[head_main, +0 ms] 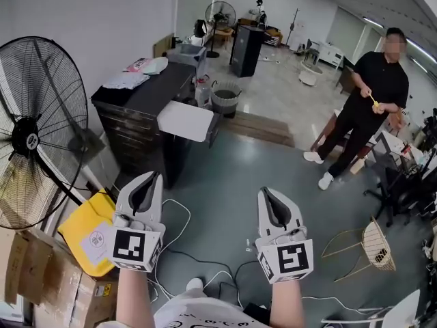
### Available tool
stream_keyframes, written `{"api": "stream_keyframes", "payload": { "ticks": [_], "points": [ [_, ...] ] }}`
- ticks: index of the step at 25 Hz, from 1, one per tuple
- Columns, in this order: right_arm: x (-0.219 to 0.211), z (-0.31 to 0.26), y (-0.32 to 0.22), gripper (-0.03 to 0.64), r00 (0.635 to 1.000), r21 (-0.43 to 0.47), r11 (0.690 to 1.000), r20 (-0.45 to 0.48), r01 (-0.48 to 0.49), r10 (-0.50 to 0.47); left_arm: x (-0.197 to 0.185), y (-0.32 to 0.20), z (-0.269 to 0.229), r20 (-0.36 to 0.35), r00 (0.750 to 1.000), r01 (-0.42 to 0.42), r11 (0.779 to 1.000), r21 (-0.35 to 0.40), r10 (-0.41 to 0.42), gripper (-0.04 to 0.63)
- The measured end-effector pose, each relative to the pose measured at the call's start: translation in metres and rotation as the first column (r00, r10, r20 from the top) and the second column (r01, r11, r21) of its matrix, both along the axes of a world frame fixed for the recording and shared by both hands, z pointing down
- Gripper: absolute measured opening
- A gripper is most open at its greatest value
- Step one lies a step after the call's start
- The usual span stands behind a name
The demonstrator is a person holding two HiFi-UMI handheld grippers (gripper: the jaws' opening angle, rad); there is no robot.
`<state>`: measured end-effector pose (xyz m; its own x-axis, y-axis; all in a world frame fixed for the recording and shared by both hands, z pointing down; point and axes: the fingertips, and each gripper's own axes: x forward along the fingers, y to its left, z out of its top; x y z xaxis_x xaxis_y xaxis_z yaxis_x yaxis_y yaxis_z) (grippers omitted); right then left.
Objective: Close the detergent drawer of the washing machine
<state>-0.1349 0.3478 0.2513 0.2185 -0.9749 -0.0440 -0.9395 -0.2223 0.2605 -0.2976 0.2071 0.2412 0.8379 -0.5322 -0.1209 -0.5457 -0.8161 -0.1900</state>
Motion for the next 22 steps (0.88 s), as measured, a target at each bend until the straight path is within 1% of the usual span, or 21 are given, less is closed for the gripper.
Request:
{"api": "stream_keyframes", "payload": {
  "ticks": [4,8,11,16,22],
  "points": [
    [0.013,0.0,-0.033,-0.002,1.0,-0.002,1.0,0.006,0.002,-0.002,0.019,-0.03,-0.001,0.0,1.0,-0.017,1.0,-0.007,0.017,0.018],
    [0.025,0.005,-0.045,-0.002,1.0,-0.003,1.0,0.022,-0.001,0.001,0.033,-0.041,0.0,0.003,1.0,-0.028,1.0,0.002,0.028,0.018],
    [0.034,0.008,-0.052,-0.002,0.999,0.0,1.0,0.046,0.004,-0.004,0.039,-0.047,0.004,0.019,0.999,-0.027,1.0,0.0,0.027,0.018],
    [0.052,0.012,-0.073,-0.002,0.997,0.013,1.0,0.071,0.022,-0.023,0.051,-0.064,0.009,0.043,0.999,-0.007,1.0,-0.003,0.007,0.018],
    [0.088,0.02,-0.118,-0.002,0.993,0.009,0.996,0.077,0.084,-0.085,0.085,-0.097,0.011,0.05,0.998,0.035,0.999,-0.003,-0.035,0.018]
  ]
}}
